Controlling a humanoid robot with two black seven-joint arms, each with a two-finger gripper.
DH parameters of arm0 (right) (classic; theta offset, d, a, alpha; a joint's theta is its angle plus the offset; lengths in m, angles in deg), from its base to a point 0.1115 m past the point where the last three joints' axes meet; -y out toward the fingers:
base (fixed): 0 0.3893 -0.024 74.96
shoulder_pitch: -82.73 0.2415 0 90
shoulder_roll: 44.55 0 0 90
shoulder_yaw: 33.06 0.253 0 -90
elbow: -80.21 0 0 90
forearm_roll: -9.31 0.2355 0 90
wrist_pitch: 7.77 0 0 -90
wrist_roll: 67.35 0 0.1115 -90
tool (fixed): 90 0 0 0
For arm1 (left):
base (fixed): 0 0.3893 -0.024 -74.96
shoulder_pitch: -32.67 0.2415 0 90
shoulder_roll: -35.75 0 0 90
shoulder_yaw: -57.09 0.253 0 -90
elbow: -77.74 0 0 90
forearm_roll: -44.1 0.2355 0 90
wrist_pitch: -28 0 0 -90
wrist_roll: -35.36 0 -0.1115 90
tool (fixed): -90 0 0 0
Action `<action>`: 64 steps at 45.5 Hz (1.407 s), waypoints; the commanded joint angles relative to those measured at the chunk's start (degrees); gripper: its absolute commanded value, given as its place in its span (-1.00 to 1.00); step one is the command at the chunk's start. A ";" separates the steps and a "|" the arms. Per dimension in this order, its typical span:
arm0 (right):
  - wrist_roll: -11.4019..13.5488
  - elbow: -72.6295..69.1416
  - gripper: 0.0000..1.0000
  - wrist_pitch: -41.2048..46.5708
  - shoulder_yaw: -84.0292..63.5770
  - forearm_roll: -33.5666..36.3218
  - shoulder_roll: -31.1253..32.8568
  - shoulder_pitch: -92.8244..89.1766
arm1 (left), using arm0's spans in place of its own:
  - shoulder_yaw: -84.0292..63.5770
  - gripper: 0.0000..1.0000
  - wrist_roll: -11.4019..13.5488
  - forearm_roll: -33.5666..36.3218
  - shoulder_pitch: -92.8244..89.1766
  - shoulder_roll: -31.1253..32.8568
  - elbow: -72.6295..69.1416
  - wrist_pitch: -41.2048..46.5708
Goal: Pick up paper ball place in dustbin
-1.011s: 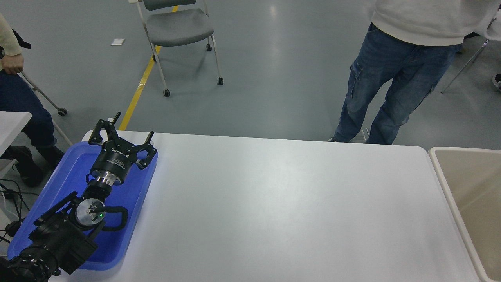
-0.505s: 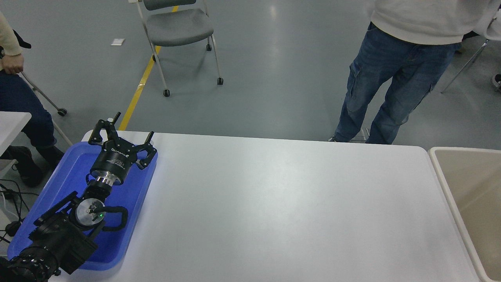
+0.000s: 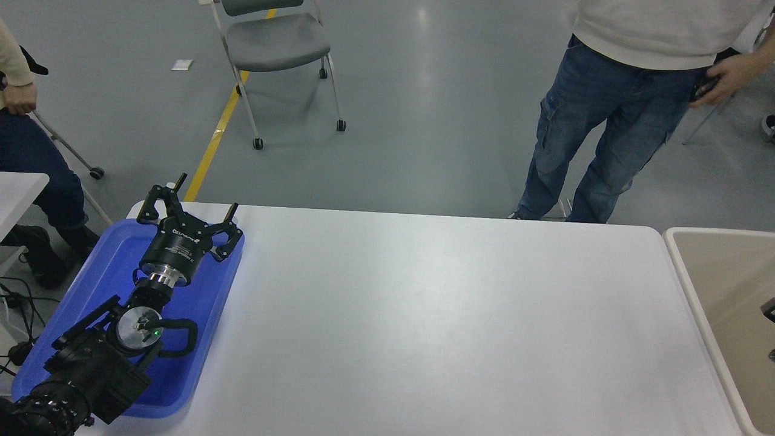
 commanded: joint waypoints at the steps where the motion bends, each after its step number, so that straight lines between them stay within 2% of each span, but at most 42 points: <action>1: -0.09 -16.37 0.93 0.85 -0.38 -0.34 8.43 5.64 | 0.00 1.00 -0.03 0.01 0.00 0.00 0.00 0.00; 14: 0.00 -29.64 0.98 4.28 -3.80 -3.33 14.41 11.97 | 0.00 1.00 0.06 0.01 0.00 0.00 0.00 0.00; 19: 0.00 -34.84 0.98 8.14 -10.30 -3.42 16.35 18.64 | 0.00 1.00 -0.03 0.01 0.00 0.00 0.00 0.00; 30: 0.00 -35.81 1.00 20.97 -24.27 -3.24 16.26 34.81 | 0.00 1.00 -0.03 0.01 0.00 0.00 0.00 0.00; 41: 0.08 -35.81 1.00 30.29 -30.96 -3.24 12.05 42.03 | 0.00 1.00 -0.03 0.01 0.00 0.00 0.00 0.00; 53: 0.17 -36.07 1.00 47.42 -37.20 -3.42 7.83 52.66 | 0.00 1.00 -0.03 0.01 0.00 0.00 0.00 0.00; 64: 0.35 -36.25 1.00 57.28 -40.37 -3.42 2.90 61.36 | 0.00 1.00 0.06 0.01 0.00 0.00 0.00 0.00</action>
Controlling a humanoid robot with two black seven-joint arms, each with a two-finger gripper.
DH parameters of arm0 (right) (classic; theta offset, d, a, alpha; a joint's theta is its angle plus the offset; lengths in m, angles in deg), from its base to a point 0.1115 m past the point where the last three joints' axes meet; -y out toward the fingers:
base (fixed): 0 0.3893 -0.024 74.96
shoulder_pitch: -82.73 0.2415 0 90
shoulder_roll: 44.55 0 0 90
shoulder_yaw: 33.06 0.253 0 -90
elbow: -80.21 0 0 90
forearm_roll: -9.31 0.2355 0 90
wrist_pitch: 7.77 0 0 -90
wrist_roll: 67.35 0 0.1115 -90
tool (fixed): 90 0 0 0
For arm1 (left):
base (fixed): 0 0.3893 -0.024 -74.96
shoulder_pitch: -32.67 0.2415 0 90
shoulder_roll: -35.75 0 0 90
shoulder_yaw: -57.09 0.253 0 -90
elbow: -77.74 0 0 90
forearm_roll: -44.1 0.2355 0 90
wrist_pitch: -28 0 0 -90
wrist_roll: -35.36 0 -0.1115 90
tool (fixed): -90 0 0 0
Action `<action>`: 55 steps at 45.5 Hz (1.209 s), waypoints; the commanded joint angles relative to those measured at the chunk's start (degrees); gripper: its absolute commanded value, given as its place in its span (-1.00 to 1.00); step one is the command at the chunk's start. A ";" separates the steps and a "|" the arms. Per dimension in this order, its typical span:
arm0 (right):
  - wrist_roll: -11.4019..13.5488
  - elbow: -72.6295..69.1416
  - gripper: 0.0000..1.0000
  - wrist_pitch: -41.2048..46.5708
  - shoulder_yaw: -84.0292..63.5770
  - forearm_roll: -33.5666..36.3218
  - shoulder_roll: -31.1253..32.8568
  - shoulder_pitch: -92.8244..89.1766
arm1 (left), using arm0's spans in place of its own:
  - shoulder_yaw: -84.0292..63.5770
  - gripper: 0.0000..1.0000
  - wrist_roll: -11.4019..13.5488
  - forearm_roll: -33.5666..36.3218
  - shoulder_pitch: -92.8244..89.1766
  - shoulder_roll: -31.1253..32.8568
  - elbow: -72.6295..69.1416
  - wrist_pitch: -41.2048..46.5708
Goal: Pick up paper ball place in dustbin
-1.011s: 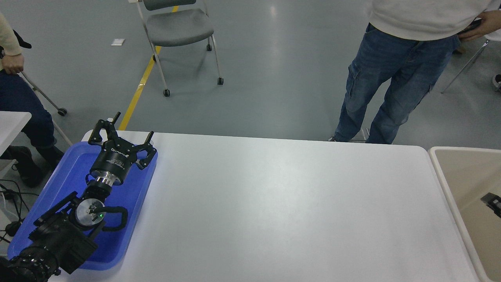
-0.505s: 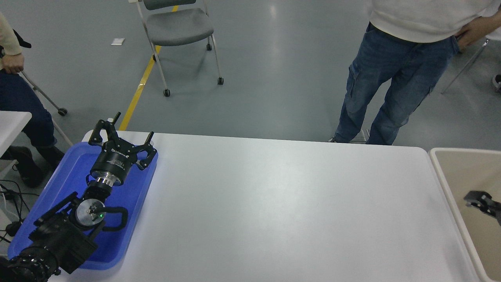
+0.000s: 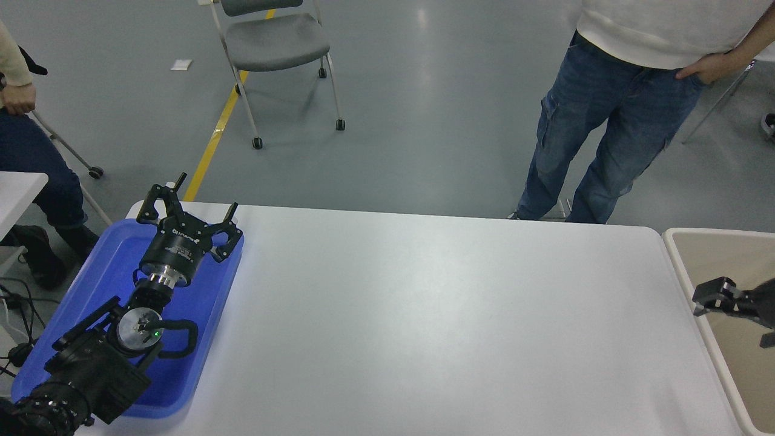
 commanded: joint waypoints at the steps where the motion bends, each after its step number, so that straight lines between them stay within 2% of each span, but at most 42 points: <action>1: 0.16 -0.25 1.00 10.57 -3.32 -0.07 -3.86 9.25 | 0.00 1.00 -0.02 0.00 0.00 0.00 0.00 0.00; 28: 0.16 -7.63 1.00 10.57 -7.27 -0.16 -6.85 27.44 | 0.00 1.00 -0.02 0.00 0.00 0.00 0.00 0.00; 41: 0.24 -6.67 1.00 10.57 -6.67 -0.16 -6.85 26.31 | 0.00 1.00 -0.02 0.00 0.00 0.00 0.00 0.00; 44: 0.24 -6.58 1.00 10.57 -5.17 -0.16 -5.10 25.25 | 0.00 1.00 -0.02 0.00 0.00 0.00 0.00 0.00; 51: 0.24 -5.26 1.00 10.57 0.09 0.28 7.54 24.11 | 0.00 1.00 -0.02 0.09 0.00 0.00 0.00 0.00; 55: 0.42 -4.74 1.00 10.57 6.33 -0.16 10.90 18.85 | 0.00 1.00 0.06 0.00 0.00 0.00 0.00 0.00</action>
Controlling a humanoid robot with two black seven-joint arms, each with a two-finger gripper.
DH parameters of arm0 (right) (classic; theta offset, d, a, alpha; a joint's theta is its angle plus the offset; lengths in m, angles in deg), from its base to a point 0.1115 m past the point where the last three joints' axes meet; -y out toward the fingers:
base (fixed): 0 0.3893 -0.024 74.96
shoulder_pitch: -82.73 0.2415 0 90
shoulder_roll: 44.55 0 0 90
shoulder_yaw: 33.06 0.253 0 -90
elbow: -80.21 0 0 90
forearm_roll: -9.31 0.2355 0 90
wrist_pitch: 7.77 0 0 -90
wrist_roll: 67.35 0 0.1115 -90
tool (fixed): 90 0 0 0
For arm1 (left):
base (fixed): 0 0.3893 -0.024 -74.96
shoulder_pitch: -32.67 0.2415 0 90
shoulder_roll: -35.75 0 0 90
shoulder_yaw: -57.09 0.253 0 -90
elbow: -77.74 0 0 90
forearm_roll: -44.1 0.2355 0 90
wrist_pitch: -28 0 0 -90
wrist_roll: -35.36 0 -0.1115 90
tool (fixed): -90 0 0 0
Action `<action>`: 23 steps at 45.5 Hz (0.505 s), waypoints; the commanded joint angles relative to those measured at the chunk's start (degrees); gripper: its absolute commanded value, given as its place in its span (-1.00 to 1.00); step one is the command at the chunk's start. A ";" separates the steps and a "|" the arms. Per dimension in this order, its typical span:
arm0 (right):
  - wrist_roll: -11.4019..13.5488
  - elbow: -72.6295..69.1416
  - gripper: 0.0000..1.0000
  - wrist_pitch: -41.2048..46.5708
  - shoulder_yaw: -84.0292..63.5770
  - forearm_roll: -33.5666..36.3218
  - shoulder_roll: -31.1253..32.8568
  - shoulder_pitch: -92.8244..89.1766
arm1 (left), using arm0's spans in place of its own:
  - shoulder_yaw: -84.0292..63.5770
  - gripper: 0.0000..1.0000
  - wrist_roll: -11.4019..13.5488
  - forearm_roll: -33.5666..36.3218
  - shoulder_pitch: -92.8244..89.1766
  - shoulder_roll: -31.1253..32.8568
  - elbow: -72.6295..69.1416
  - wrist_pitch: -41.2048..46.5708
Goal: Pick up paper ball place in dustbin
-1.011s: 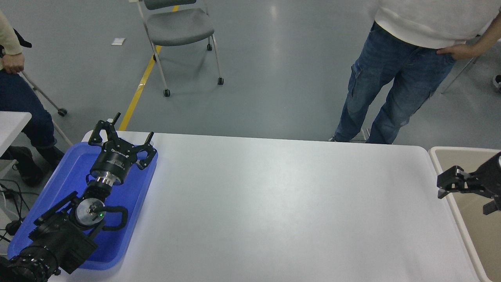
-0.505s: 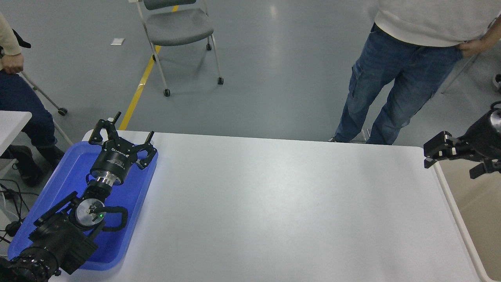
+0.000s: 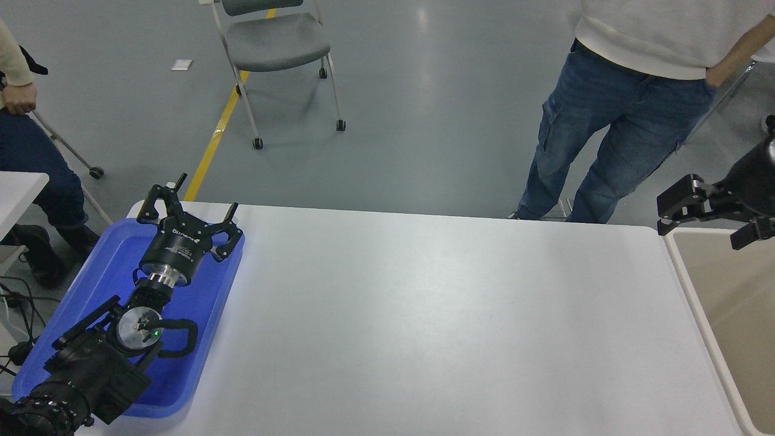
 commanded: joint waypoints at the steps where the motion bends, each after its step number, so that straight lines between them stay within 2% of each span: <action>1: 0.05 1.68 1.00 0.03 11.56 -0.20 10.23 -7.94 | 0.00 1.00 -0.01 0.00 0.00 -0.08 0.01 0.00; 11: -0.39 14.33 1.00 0.03 29.67 1.11 16.38 -26.57 | 0.00 1.00 -0.01 0.00 0.00 0.01 0.01 0.00; 18: -0.39 19.97 1.00 -0.23 48.74 10.51 15.25 -45.11 | 0.00 1.00 0.08 0.00 0.00 0.01 0.01 0.00; 23: -0.39 21.81 1.00 -12.16 60.69 12.28 11.91 -55.23 | 0.00 1.00 -0.01 0.00 0.00 0.01 0.01 0.00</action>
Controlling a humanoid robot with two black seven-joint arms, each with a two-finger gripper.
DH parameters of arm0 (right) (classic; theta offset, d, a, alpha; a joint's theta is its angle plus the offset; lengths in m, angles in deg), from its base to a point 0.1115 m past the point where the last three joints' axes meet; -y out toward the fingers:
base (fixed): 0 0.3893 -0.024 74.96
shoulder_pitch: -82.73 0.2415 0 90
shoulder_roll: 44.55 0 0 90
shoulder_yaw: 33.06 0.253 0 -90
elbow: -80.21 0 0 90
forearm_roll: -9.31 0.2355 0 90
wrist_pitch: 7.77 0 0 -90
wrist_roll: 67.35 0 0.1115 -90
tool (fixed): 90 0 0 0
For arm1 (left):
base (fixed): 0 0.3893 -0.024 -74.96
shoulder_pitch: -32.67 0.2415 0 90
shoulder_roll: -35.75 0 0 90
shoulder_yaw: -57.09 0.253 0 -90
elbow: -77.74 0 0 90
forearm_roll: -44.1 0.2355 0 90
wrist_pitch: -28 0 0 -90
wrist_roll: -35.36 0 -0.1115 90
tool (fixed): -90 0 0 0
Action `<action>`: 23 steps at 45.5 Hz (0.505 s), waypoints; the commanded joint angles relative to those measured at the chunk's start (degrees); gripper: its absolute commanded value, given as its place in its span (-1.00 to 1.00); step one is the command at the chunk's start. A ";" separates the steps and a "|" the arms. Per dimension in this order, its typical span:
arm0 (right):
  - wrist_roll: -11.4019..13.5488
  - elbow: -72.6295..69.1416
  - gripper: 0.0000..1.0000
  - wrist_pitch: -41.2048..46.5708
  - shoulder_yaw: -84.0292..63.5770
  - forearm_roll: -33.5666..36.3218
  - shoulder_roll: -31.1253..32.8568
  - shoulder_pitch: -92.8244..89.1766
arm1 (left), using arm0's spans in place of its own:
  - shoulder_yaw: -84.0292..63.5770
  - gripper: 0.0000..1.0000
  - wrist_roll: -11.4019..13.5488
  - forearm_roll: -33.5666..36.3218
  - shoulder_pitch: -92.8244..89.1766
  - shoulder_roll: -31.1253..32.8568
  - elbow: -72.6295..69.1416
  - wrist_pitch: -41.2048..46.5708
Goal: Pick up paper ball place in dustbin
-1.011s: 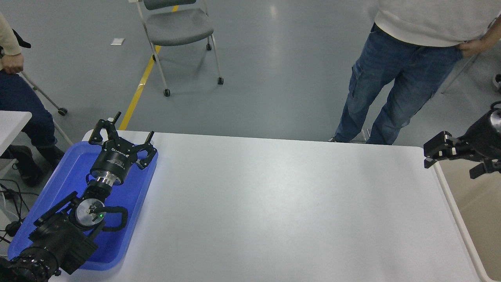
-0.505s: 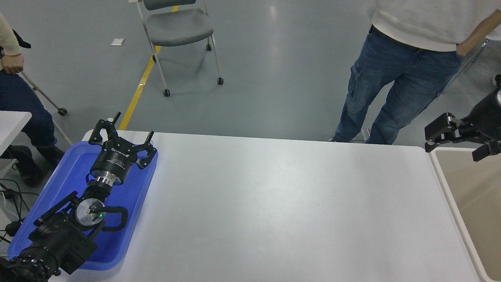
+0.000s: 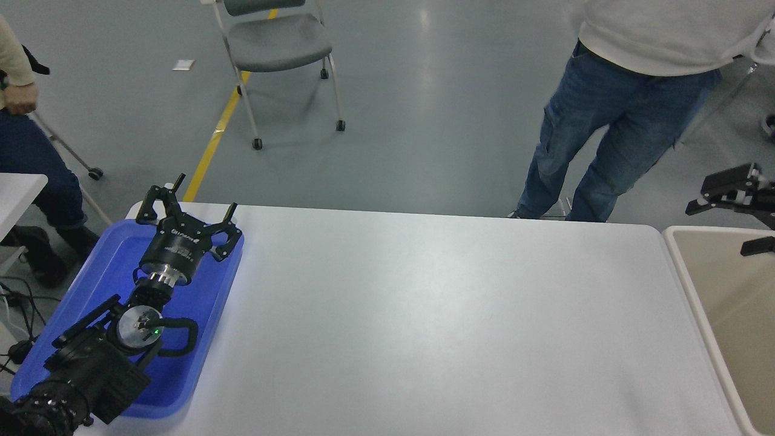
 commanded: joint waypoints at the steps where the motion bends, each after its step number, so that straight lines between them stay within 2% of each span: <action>1: -0.13 7.29 1.00 -12.97 26.30 6.30 -2.82 -23.96 | 0.00 1.00 -0.03 -0.01 0.00 0.01 0.00 0.00; 8: -1.27 11.42 1.00 -21.16 39.48 9.11 -8.27 -34.60 | 0.00 1.00 -0.03 -0.01 0.00 0.01 0.00 0.00; 13: -3.38 19.41 1.00 -22.13 53.71 10.87 -14.50 -41.28 | 0.00 1.00 -0.03 -0.01 0.00 0.01 0.00 0.00; 18: -3.39 26.09 1.00 -22.22 64.62 11.31 -20.75 -44.98 | 0.00 1.00 -0.03 -0.01 0.00 0.01 0.00 0.00; 23: -3.47 29.97 1.00 -22.31 71.31 11.31 -24.00 -45.95 | 0.00 1.00 0.06 -0.01 0.00 0.01 0.00 0.00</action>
